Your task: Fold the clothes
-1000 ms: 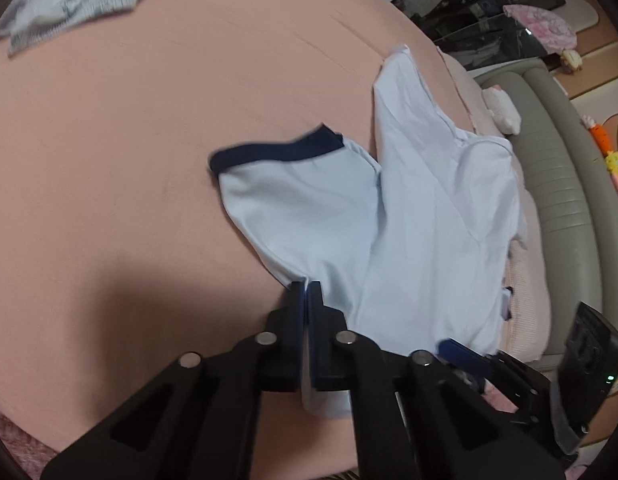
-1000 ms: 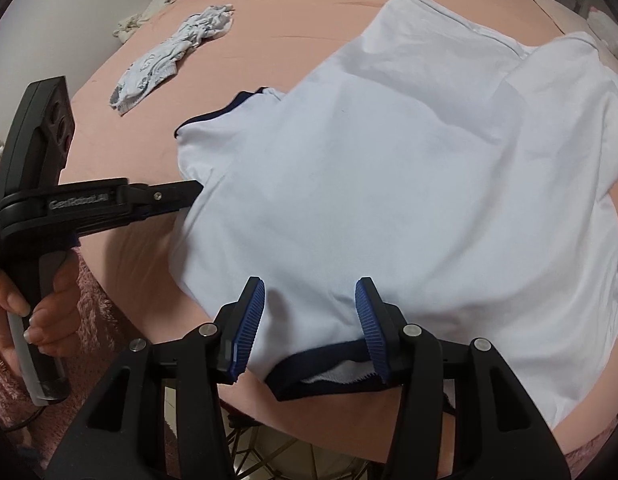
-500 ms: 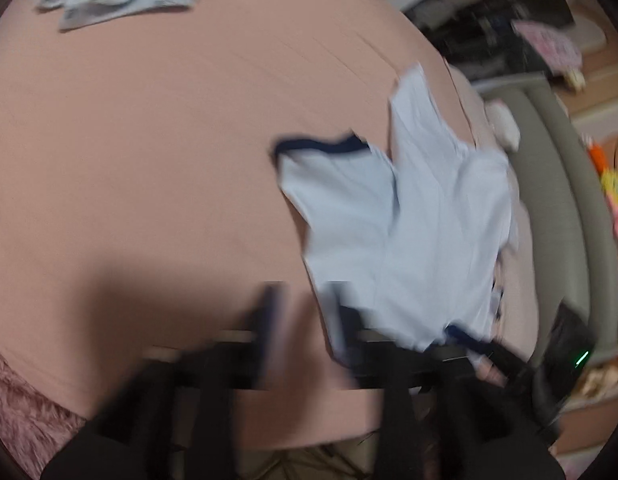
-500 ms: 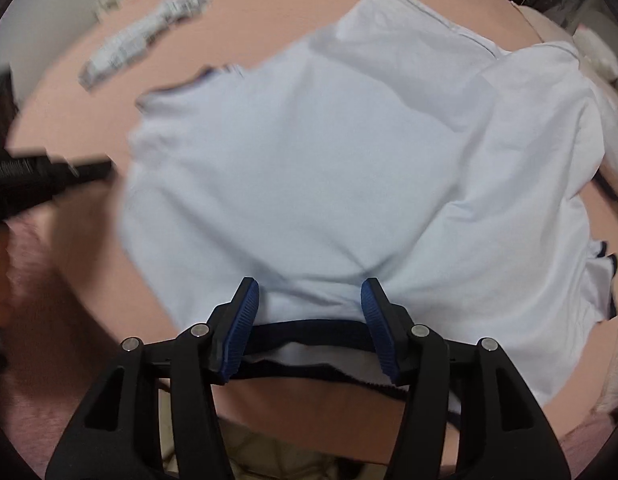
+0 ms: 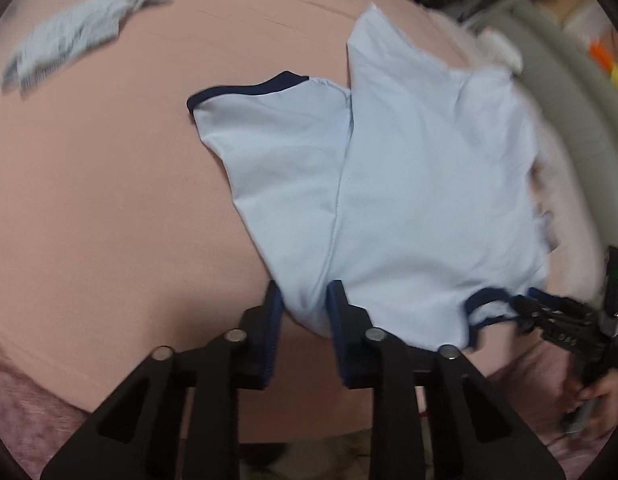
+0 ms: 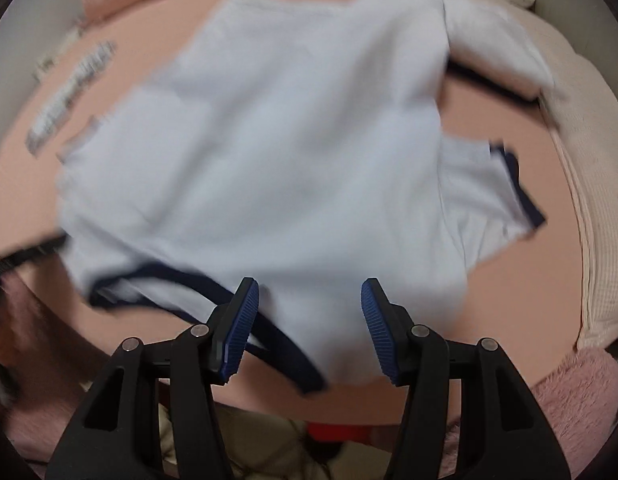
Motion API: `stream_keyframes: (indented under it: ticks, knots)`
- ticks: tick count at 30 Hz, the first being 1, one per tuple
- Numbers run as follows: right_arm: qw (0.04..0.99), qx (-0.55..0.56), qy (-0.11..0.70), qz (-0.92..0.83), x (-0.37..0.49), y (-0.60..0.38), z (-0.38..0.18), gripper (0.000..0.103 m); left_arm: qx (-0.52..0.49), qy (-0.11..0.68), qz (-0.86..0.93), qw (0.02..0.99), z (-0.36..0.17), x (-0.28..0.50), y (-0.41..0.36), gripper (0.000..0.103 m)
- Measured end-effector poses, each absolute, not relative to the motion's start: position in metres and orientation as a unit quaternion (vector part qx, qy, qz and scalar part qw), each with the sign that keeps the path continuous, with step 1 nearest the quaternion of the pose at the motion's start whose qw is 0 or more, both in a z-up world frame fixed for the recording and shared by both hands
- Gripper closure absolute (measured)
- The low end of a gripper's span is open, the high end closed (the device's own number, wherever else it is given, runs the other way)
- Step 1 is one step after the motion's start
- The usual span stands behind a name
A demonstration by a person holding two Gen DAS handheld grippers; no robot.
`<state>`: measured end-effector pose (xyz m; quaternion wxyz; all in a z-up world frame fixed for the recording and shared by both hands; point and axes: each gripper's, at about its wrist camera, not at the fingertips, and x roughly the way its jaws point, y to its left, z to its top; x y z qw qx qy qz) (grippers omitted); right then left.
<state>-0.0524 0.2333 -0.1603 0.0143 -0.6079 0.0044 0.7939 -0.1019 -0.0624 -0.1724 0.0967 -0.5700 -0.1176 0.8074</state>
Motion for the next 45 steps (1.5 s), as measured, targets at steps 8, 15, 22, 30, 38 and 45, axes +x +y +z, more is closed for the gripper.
stream_keyframes:
  ticks: [8, 15, 22, 30, 38, 45]
  knots:
    - [-0.007, -0.603, 0.014, 0.798, -0.029, 0.243, -0.143, 0.048, -0.524, -0.057, 0.834, 0.164, -0.131, -0.088, -0.030, 0.079]
    - [-0.003, -0.596, 0.030, 0.802, -0.040, 0.236, -0.156, 0.048, -0.572, -0.022, 0.791, 0.219, -0.174, -0.089, 0.023, 0.079]
    - [-0.004, -0.584, -0.005, 0.811, -0.002, 0.240, -0.155, 0.045, -0.574, -0.048, 0.788, 0.219, -0.175, -0.064, 0.001, 0.078]
    - [-0.004, -0.571, 0.051, 0.819, -0.008, 0.265, -0.130, 0.045, -0.581, -0.061, 0.782, 0.219, -0.163, -0.072, -0.004, 0.076]
    - [0.011, -0.510, 0.065, 0.858, -0.097, 0.327, -0.054, 0.045, -0.530, -0.053, 0.819, 0.214, -0.120, -0.167, -0.009, 0.067]
    - [0.060, -0.469, 0.059, 0.879, -0.254, 0.350, -0.026, 0.041, -0.496, -0.092, 0.849, 0.155, -0.116, -0.319, -0.020, 0.058]
